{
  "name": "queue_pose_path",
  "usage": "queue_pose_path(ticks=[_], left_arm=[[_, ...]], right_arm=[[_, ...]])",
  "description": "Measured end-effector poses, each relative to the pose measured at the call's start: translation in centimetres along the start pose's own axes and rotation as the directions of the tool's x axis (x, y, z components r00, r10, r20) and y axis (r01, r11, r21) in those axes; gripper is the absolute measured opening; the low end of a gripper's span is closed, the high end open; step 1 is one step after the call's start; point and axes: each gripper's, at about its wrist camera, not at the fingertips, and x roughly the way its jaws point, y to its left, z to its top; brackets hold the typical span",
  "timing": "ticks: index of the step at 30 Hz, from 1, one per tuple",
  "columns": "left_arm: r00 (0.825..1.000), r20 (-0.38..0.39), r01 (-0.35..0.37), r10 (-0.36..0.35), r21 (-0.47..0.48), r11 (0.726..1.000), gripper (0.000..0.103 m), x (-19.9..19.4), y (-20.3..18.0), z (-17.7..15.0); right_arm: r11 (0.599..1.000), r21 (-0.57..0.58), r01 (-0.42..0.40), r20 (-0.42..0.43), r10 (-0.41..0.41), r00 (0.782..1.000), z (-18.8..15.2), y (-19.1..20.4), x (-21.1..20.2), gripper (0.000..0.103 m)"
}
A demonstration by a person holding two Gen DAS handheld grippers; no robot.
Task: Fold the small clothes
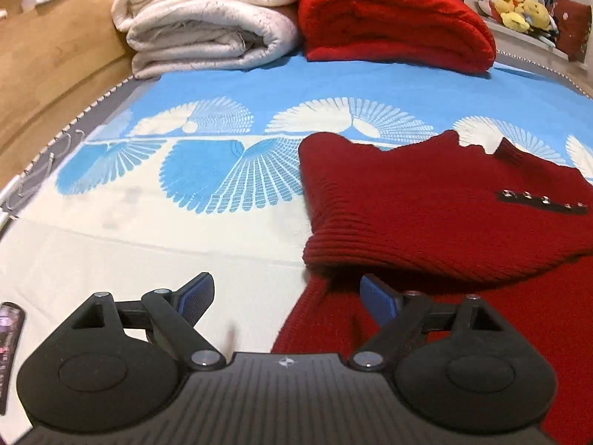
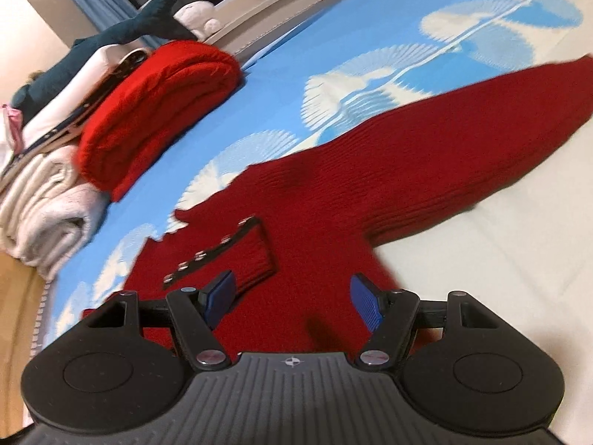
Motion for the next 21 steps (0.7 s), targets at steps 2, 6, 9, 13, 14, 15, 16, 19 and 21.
queue_pose_path(ticks=[2,6,9,13,14,15,16,19,21], left_arm=[[1.0,-0.016,0.007,-0.006,0.028,1.0,0.089,1.5,0.0,1.0],[0.998,-0.056,0.011,-0.007,0.074,0.997,0.089,4.3,-0.8,2.2],[0.996,-0.086,-0.019,0.024,0.062,0.998,0.089,5.0,-0.3,2.3],[0.986,-0.161,-0.043,0.035,-0.045,0.998,0.095,6.4,1.7,2.5],[0.984,-0.171,-0.055,0.044,-0.063,0.996,0.096,6.7,1.9,2.4],[0.983,-0.174,-0.07,0.058,-0.061,0.996,0.098,6.7,1.9,2.4],[0.982,-0.172,-0.087,0.077,-0.051,0.995,0.1,6.7,1.7,2.4],[0.978,-0.16,-0.142,0.137,-0.019,0.99,0.101,6.5,1.2,2.3],[0.975,-0.164,-0.158,0.151,-0.026,0.987,0.101,6.6,1.4,2.4]], right_arm=[[0.999,-0.02,-0.031,-0.017,0.031,0.999,-0.3,0.9,1.0,0.072],[0.996,-0.067,-0.054,-0.046,0.051,0.998,-0.9,2.9,3.2,0.073],[0.995,-0.096,-0.037,-0.048,0.033,0.998,-0.8,3.9,5.1,0.075],[0.994,-0.1,0.05,-0.058,-0.056,0.997,-0.7,4.5,8.1,0.078],[0.991,-0.121,0.06,-0.043,-0.065,0.997,-0.7,4.6,8.7,0.079],[0.987,-0.147,0.064,-0.013,-0.066,0.998,-0.7,4.8,9.1,0.079],[0.982,-0.174,0.074,0.019,-0.072,0.997,-0.8,5.0,9.6,0.079],[0.956,-0.265,0.129,0.069,-0.115,0.991,-1.0,5.9,10.5,0.028],[0.966,-0.242,0.093,0.085,-0.075,0.994,-0.4,6.1,9.8,0.022]])
